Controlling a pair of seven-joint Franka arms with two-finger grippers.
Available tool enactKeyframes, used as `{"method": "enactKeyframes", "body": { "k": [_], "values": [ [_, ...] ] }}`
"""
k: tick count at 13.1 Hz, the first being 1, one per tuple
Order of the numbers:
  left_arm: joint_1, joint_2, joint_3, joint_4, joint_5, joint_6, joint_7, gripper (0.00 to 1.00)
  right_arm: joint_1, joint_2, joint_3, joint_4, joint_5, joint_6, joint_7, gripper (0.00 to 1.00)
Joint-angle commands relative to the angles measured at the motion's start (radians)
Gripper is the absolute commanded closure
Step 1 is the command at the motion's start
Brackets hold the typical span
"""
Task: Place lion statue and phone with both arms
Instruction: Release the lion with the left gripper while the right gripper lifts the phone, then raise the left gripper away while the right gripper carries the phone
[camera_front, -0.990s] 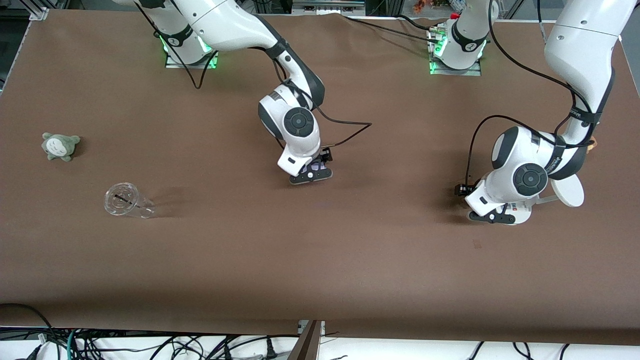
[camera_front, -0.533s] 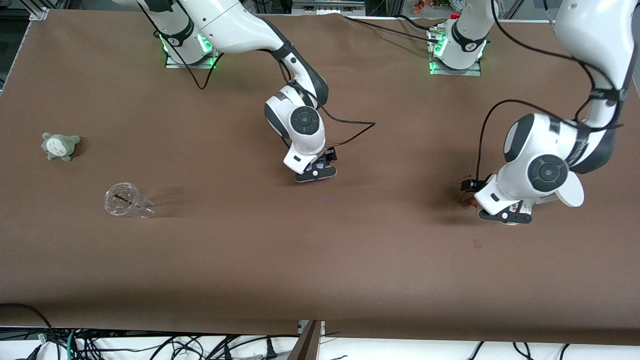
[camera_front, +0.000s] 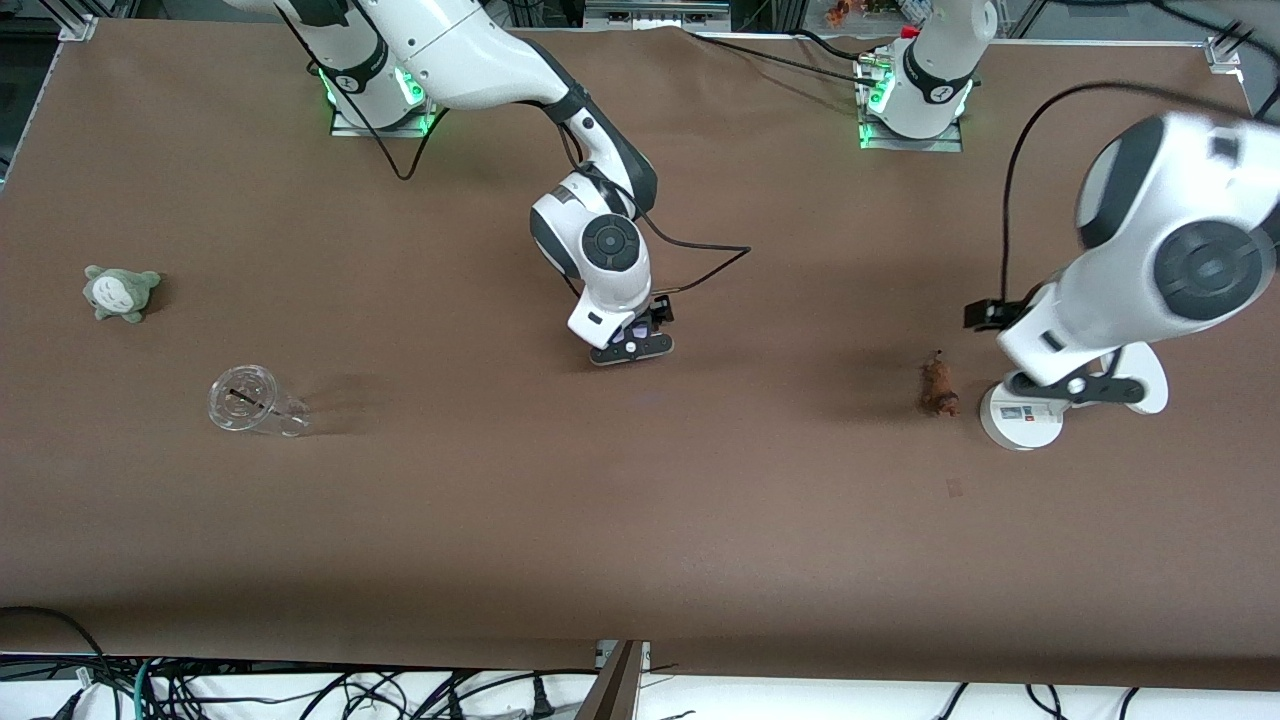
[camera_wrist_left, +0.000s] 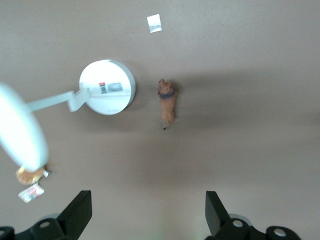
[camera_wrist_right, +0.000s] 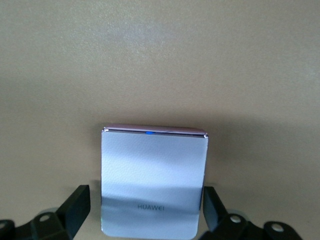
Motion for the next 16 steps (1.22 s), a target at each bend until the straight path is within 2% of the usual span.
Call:
{"method": "enactKeyframes", "body": {
  "k": [1,3,6,7,9,10,12,16],
  "values": [
    [0.012,-0.020,-0.016,0.115,-0.026,-0.092,0.017,0.00,0.009,0.013,-0.008,0.017,0.002,0.003,0.009,0.00],
    [0.014,-0.041,-0.010,0.152,-0.043,-0.097,0.014,0.00,0.009,0.019,-0.008,0.017,0.002,0.008,0.009,0.00],
    [0.020,-0.076,0.024,0.139,-0.069,-0.088,0.018,0.00,0.009,0.028,-0.011,0.018,0.002,0.029,0.009,0.00],
    [0.013,-0.108,0.068,0.127,-0.090,-0.074,0.018,0.00,0.009,0.030,-0.011,0.018,0.002,0.042,0.008,0.00],
    [-0.061,-0.222,0.218,-0.003,-0.202,0.014,0.020,0.00,0.007,0.028,-0.012,0.018,0.002,0.045,0.008,0.00],
    [-0.096,-0.283,0.281,-0.084,-0.249,0.097,0.020,0.00,0.007,0.028,-0.014,0.017,0.002,0.045,0.008,0.09],
    [-0.185,-0.365,0.365,-0.200,-0.255,0.186,0.020,0.00,0.001,0.025,-0.015,0.018,0.005,0.045,0.008,0.54],
    [-0.228,-0.373,0.390,-0.211,-0.224,0.185,0.020,0.00,-0.028,-0.008,-0.020,0.020,0.010,0.031,-0.006,0.54]
  ]
}}
